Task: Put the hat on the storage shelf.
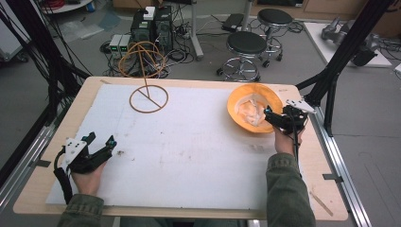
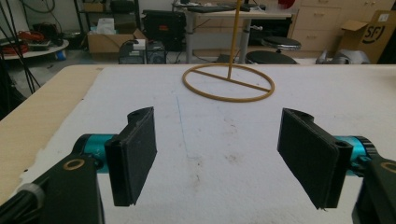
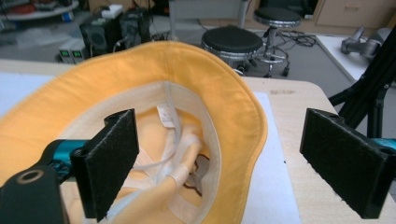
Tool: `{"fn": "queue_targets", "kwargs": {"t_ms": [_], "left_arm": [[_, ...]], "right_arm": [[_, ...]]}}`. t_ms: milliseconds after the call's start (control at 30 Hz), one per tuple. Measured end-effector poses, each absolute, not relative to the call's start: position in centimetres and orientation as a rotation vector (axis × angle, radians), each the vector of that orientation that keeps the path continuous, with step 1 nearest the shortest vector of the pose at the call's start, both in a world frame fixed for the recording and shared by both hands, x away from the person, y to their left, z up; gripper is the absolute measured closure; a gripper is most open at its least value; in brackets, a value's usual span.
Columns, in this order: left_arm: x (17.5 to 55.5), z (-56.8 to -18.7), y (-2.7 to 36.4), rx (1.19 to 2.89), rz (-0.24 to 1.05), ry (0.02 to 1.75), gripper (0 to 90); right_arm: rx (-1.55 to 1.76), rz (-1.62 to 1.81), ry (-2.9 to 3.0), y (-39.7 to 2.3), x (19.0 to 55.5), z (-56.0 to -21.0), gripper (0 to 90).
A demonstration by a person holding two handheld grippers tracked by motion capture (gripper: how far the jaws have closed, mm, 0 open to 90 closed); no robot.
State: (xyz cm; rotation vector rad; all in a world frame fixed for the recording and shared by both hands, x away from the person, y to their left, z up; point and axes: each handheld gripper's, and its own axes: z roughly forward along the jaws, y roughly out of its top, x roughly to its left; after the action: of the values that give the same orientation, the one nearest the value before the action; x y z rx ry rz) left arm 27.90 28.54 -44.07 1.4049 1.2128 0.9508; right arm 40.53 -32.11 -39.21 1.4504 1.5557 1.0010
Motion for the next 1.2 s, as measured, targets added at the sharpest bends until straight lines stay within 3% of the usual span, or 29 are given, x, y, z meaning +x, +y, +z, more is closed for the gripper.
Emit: {"fn": "queue_targets", "kwargs": {"t_ms": [800, 967, 1200], "left_arm": [[28.2, -44.1, 28.0, 1.423, 0.94, 1.19, 28.3], [28.3, -44.1, 27.9, 1.425, 0.937, 1.191, 28.3], [28.2, -44.1, 27.7, 1.433, 0.944, 1.18, 28.3]], "right_arm": [[1.697, 0.92, 1.594, -34.1, 43.6, -42.8, 15.3], [1.718, 0.949, 1.584, -34.0, 43.6, -42.5, 25.7], [1.728, 0.951, 1.634, -33.4, 43.2, -42.0, 68.8]]}}
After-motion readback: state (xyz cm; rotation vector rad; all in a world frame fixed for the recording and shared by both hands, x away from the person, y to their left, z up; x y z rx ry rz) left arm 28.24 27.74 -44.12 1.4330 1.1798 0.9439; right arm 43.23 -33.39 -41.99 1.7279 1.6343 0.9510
